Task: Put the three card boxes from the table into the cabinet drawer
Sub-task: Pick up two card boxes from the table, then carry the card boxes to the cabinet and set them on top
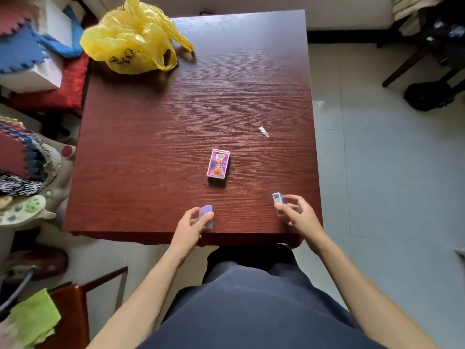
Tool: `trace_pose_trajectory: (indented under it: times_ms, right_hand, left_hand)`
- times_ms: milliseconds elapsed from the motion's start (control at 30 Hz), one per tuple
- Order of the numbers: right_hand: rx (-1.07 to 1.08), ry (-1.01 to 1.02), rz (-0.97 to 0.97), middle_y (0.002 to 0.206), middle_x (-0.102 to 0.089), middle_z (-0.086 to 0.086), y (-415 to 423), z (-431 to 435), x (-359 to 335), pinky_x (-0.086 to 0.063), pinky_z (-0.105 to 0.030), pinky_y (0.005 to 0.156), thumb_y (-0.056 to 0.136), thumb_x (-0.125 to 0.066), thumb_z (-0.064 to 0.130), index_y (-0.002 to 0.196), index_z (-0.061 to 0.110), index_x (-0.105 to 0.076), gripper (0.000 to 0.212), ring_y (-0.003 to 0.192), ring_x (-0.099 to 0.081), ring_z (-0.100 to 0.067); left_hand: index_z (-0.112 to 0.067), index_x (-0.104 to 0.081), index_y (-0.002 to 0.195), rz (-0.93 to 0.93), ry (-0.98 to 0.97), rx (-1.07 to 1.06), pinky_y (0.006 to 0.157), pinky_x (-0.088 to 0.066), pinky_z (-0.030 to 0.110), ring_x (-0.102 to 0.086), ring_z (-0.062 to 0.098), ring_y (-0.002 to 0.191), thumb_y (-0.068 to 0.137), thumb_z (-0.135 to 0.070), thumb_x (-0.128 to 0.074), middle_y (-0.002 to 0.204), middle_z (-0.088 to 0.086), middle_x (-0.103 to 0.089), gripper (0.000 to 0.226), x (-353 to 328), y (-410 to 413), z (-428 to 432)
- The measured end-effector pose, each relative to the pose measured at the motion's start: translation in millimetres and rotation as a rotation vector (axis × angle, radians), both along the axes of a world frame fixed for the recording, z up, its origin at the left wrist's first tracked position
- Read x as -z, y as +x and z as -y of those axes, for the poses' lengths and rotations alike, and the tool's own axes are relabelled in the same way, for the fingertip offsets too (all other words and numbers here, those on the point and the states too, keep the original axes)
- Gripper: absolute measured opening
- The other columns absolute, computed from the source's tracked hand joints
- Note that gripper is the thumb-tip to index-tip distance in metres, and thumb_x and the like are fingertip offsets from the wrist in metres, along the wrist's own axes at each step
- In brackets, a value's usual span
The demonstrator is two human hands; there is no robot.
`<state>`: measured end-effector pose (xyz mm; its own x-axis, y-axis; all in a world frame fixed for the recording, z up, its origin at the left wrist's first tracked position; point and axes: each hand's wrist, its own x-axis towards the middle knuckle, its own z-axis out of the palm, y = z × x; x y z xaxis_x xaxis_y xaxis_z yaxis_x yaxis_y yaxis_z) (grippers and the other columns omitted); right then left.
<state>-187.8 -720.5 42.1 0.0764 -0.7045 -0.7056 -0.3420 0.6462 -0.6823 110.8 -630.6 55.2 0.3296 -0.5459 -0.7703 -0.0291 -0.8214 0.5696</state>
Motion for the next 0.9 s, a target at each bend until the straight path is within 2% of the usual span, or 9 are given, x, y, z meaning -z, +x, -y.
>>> trace_pose_trajectory:
  times_ms: [100, 167, 233, 300, 500, 567, 767, 833, 900]
  right_hand:
    - [0.158, 0.092, 0.065, 0.106, -0.076, 0.002, -16, -43, 3, -0.054, -0.030, 0.072, 0.069, -0.076, 0.063, 0.113, 0.037, -0.067, 0.052, 0.090, -0.073, -0.012]
    - [0.267, 0.145, 0.096, 0.097, -0.073, 0.004, -26, -67, 6, -0.050, -0.024, 0.064, 0.079, -0.074, 0.057, 0.118, 0.031, -0.067, 0.048, 0.078, -0.071, -0.009]
    - [0.352, 0.183, 0.109, 0.090, -0.073, 0.008, -35, -88, 7, -0.051, -0.026, 0.068, 0.085, -0.069, 0.056, 0.119, 0.028, -0.069, 0.043, 0.073, -0.069, -0.007]
    - [0.442, 0.221, 0.119, 0.092, -0.079, 0.007, -40, -110, 6, -0.052, -0.032, 0.077, 0.085, -0.065, 0.060, 0.113, 0.030, -0.072, 0.041, 0.081, -0.072, -0.011]
    - [0.862, 0.211, 0.157, 0.075, -0.073, 0.008, -41, -179, -6, -0.045, -0.029, 0.065, 0.088, -0.065, 0.054, 0.109, 0.021, -0.075, 0.040, 0.078, -0.065, -0.017]
    - [1.046, 0.187, 0.196, 0.074, -0.073, 0.006, -37, -207, -6, -0.042, -0.031, 0.066, 0.091, -0.064, 0.047, 0.108, 0.018, -0.074, 0.036, 0.078, -0.065, -0.020]
    - [1.527, 0.155, 0.312, 0.099, -0.074, -0.006, -4, -307, -3, -0.042, -0.032, 0.069, 0.087, -0.065, 0.053, 0.112, 0.021, -0.070, 0.040, 0.085, -0.066, -0.022]
    - [1.685, 0.159, 0.338, 0.105, -0.074, -0.009, 11, -340, -1, -0.045, -0.033, 0.072, 0.086, -0.067, 0.054, 0.113, 0.023, -0.069, 0.041, 0.092, -0.067, -0.026]
    - [1.817, 0.150, 0.357, 0.109, -0.074, -0.010, 26, -371, 0, -0.048, -0.035, 0.075, 0.085, -0.068, 0.054, 0.113, 0.026, -0.068, 0.040, 0.095, -0.070, -0.027]
  left_hand:
    - [-0.016, -0.060, 0.112, -0.198, 0.065, -0.034, 0.053, -0.042, 0.020, -0.048, 0.006, 0.052, 0.076, -0.058, -0.066, 0.073, -0.009, -0.056, 0.055, -6, -18, -22]
    - [-0.021, -0.056, 0.094, -0.323, 0.144, -0.089, 0.046, -0.030, 0.018, -0.031, 0.008, 0.047, 0.082, -0.053, -0.064, 0.066, -0.003, -0.040, 0.035, -9, -29, -27]
    - [-0.023, -0.051, 0.083, -0.398, 0.195, -0.106, 0.043, -0.020, 0.021, -0.020, 0.009, 0.047, 0.086, -0.050, -0.064, 0.058, -0.004, -0.026, 0.030, -16, -39, -25]
    - [-0.023, -0.049, 0.078, -0.404, 0.234, -0.034, 0.048, -0.022, 0.024, -0.026, 0.012, 0.051, 0.085, -0.051, -0.064, 0.060, -0.002, -0.028, 0.032, -20, -47, -18]
    - [-0.017, -0.060, 0.080, -0.382, 0.246, 0.378, 0.051, -0.039, 0.022, -0.048, 0.015, 0.052, 0.077, -0.060, -0.065, 0.058, 0.002, -0.051, 0.043, -24, -61, 15]
    - [-0.007, -0.068, 0.089, -0.365, 0.277, 0.484, 0.062, -0.042, 0.028, -0.056, 0.025, 0.069, 0.081, -0.059, -0.060, 0.076, 0.014, -0.063, 0.054, -19, -68, 22]
    - [-0.016, -0.053, 0.069, -0.324, 0.345, 0.876, 0.056, -0.036, 0.027, -0.048, 0.017, 0.057, 0.080, -0.060, -0.056, 0.066, 0.007, -0.052, 0.046, -9, -107, 16]
    - [-0.021, -0.060, 0.081, -0.252, 0.363, 1.072, 0.060, -0.043, 0.026, -0.059, 0.017, 0.063, 0.084, -0.061, -0.054, 0.068, 0.002, -0.062, 0.040, -8, -121, 6]
    - [-0.022, -0.063, 0.100, -0.238, 0.379, 1.231, 0.063, -0.043, 0.025, -0.054, 0.013, 0.060, 0.086, -0.060, -0.055, 0.064, -0.005, -0.055, 0.041, -9, -136, -4]
